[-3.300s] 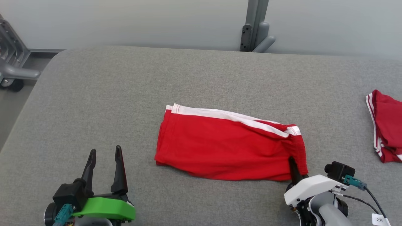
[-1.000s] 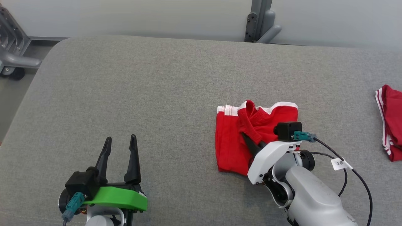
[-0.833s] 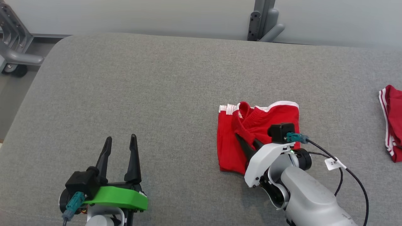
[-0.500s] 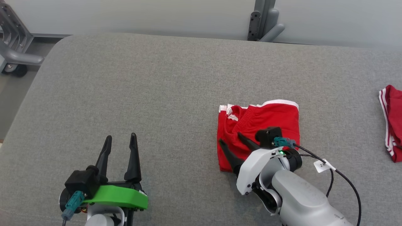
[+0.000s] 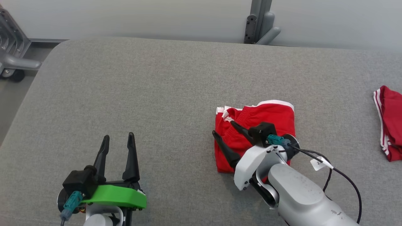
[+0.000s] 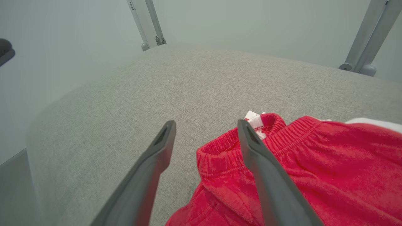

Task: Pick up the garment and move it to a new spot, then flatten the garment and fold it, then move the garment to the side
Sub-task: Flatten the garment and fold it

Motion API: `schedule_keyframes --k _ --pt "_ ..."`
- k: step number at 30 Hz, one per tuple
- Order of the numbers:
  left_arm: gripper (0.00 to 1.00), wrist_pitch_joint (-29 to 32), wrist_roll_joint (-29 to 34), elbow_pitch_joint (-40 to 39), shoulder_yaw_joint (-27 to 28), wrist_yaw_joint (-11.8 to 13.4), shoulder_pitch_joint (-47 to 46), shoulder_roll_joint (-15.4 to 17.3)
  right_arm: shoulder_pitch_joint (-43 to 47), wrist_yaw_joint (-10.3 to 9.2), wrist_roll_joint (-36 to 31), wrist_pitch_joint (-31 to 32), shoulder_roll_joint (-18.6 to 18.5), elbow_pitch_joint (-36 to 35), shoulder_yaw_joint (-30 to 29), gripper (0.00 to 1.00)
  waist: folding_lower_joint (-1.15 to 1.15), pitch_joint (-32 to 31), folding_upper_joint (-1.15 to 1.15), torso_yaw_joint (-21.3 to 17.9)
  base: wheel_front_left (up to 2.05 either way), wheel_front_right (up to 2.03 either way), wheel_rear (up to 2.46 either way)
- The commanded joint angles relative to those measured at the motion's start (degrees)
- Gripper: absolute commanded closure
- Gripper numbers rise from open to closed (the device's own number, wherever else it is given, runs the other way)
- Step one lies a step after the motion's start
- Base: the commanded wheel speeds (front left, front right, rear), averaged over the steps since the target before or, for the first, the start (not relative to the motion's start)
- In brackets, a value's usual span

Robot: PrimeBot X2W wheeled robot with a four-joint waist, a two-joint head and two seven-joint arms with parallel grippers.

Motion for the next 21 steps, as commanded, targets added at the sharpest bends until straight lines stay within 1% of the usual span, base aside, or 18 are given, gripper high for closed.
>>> schedule_keyframes --k 1,5,10,15,21 --pt "0.00 0.00 0.27 -0.22 0.20 0.02 0.30 0.00 -0.07 -0.02 -0.84 -0.48 -0.16 -0.65 -0.99 0.00 0.00 -0.34 0.14 -0.44 0.00 0.00 0.00" --pt "0.00 0.01 0.47 -0.62 0.12 0.26 0.83 0.00 1.61 -0.02 -3.27 -0.67 -0.17 -3.09 -5.33 0.00 0.00 -0.99 0.14 -1.53 0.00 0.00 0.00" --pt "0.00 0.01 0.84 -1.42 0.37 0.31 1.31 0.00 4.32 -0.02 -7.57 -0.66 -0.16 -8.37 -12.95 0.00 0.00 -1.65 0.14 -3.43 0.00 0.00 0.00" --pt "0.00 0.01 1.39 -1.91 0.60 0.43 1.81 0.02 8.50 -0.02 -13.02 -0.67 -0.15 -14.14 -21.08 0.00 0.00 -2.29 0.14 -5.60 0.00 0.00 0.00" --pt "0.00 0.01 2.00 -1.94 0.61 0.52 2.42 0.02 14.30 -0.02 -17.03 -0.67 -0.12 -20.89 -29.22 0.00 0.00 -3.04 0.14 -8.29 0.00 0.00 0.00"
